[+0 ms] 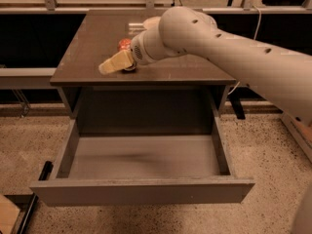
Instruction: Place coke can into top drawer
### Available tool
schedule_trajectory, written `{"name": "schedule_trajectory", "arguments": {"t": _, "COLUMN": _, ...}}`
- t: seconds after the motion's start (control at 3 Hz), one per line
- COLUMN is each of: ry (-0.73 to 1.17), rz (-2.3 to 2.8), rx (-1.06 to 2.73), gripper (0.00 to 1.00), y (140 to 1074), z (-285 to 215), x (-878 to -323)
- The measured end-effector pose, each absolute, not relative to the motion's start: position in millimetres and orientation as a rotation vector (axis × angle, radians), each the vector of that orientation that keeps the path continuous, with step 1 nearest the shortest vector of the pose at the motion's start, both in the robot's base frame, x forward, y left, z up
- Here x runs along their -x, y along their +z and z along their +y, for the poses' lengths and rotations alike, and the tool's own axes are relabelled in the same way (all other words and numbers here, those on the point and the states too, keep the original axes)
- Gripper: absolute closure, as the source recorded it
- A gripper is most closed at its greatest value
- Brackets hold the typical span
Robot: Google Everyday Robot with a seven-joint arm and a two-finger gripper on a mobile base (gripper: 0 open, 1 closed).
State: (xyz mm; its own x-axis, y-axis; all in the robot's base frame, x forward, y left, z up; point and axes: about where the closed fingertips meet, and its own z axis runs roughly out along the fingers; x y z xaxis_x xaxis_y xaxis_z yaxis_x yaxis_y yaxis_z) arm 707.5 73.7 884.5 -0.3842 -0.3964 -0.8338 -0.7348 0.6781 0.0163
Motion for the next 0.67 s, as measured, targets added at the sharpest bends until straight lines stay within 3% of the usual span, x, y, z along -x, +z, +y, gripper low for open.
{"name": "schedule_trajectory", "arguments": {"t": 0.67, "ry": 0.521, "rz": 1.990, "rx": 0.761, "gripper": 0.00, "y": 846.8, "z": 99.2, "x": -770.2}}
